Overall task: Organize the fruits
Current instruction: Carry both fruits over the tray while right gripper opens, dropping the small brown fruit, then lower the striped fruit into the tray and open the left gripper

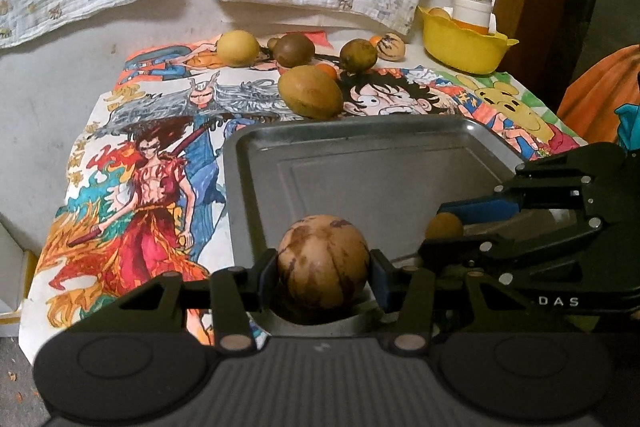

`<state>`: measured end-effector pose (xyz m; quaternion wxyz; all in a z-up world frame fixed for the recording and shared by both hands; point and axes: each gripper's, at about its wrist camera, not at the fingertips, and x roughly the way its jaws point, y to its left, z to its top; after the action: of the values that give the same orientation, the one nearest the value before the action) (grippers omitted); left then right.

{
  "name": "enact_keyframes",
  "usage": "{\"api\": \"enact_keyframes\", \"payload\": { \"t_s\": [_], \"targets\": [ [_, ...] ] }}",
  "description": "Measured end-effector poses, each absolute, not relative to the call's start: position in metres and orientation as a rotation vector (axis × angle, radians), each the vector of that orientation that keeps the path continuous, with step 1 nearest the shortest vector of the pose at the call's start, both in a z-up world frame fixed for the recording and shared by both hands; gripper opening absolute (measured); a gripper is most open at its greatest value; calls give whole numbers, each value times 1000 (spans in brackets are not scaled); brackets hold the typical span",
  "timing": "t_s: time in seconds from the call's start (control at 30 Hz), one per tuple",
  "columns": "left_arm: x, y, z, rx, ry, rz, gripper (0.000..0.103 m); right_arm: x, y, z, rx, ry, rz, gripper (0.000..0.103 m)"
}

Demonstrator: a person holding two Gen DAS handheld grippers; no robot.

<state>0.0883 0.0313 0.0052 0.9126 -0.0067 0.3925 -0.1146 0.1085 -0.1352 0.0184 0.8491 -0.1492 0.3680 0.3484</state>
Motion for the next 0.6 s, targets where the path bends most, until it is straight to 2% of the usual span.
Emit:
{"api": "enact_keyframes", "payload": {
  "t_s": [0.2, 0.37, 0.4, 0.53, 0.6],
  "targets": [
    [87, 32, 5, -14, 808, -238, 53, 106, -138, 18, -303, 775, 738, 35],
    [81, 31, 8, -6, 794, -233, 56, 102, -144, 21, -283, 766, 735, 46],
    [79, 31, 10, -4, 784, -232, 61, 101, -146, 22, -278, 763, 734, 47],
    [69, 30, 20, 18, 740, -230, 77, 97, -154, 27, -256, 751, 737, 65],
    [66, 29, 23, 35, 726, -232, 82, 93, -157, 29, -253, 746, 740, 71]
  ]
}}
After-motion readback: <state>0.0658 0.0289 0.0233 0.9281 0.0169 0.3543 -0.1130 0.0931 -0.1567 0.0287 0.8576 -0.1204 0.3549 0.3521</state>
